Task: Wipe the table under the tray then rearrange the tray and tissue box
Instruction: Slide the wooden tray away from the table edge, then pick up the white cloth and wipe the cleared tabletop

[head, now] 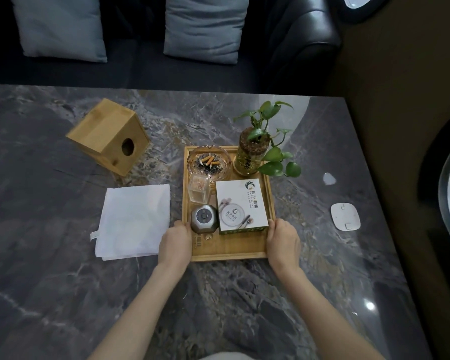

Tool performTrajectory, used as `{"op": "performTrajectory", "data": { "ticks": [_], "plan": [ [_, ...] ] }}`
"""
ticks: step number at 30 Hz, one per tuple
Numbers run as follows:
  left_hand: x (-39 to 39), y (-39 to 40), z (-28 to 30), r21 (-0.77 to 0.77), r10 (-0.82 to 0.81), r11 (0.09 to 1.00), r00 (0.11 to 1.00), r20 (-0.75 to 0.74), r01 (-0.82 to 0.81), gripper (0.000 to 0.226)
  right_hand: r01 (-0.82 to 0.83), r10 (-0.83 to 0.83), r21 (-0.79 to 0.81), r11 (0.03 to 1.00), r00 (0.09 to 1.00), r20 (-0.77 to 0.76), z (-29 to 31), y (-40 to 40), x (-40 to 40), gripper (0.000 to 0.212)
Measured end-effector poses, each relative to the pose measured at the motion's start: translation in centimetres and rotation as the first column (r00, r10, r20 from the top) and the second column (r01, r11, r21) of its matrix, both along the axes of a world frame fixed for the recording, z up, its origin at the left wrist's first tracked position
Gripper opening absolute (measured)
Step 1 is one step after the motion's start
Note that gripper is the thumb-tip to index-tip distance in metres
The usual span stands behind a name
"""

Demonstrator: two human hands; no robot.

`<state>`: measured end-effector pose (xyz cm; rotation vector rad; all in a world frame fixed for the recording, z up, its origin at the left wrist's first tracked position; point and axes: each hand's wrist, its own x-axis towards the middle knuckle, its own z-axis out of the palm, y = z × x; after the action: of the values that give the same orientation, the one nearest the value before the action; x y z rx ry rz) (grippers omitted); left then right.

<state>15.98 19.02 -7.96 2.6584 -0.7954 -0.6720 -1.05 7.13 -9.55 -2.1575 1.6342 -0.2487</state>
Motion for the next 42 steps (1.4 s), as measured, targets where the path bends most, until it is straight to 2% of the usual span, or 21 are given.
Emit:
{"op": "performTrajectory", "data": {
  "ticks": [11,15,21,25,30,33,37,40,42],
  "plan": [
    [0.6,0.0,-0.1,0.246,-0.290,0.937,0.946,0.144,0.249,0.025,-0.024,0.022,-0.042,0.999,0.998,-0.052,-0.2,0.5,0.2,0.029],
    [0.6,0.1,-0.4,0.241,-0.293,0.937,0.946,0.143,0.254,0.026,-0.021,0.018,-0.054,0.998,0.999,-0.048,-0.3,0.7,0.2,0.028],
    [0.5,0.3,-0.6,0.207,-0.291,0.943,0.947,0.138,0.259,0.026,-0.045,0.047,0.020,0.999,0.996,-0.074,-0.1,0.2,-0.1,0.032],
    [0.8,0.3,0.2,0.161,-0.204,0.968,0.977,0.056,0.193,0.033,-0.018,0.021,0.054,0.998,0.998,-0.055,2.3,-1.1,0.4,0.031],
    [2.2,1.1,2.7,0.030,0.031,0.999,0.999,0.024,-0.031,0.045,-0.056,0.063,-0.041,0.998,0.978,0.200,7.9,-0.5,3.5,0.029],
    [3.8,2.8,3.5,-0.134,0.135,0.982,0.991,-0.012,-0.136,0.043,-0.210,0.204,-0.015,0.978,0.927,0.315,10.2,0.9,7.1,0.028],
    [5.8,5.3,3.4,-0.304,0.258,0.915,0.964,-0.063,-0.264,0.032,-0.464,0.413,0.035,0.885,0.818,0.401,10.5,3.5,12.5,0.024],
    [6.6,7.3,2.5,-0.289,0.305,0.913,0.952,0.013,-0.288,0.022,-0.540,0.493,0.021,0.842,0.785,0.375,9.0,5.2,16.5,0.023],
    [7.1,8.7,1.4,-0.216,0.327,0.926,0.943,0.056,-0.308,0.040,-0.584,0.535,0.073,0.809,0.782,0.320,7.6,6.0,18.7,0.027]
  ]
}}
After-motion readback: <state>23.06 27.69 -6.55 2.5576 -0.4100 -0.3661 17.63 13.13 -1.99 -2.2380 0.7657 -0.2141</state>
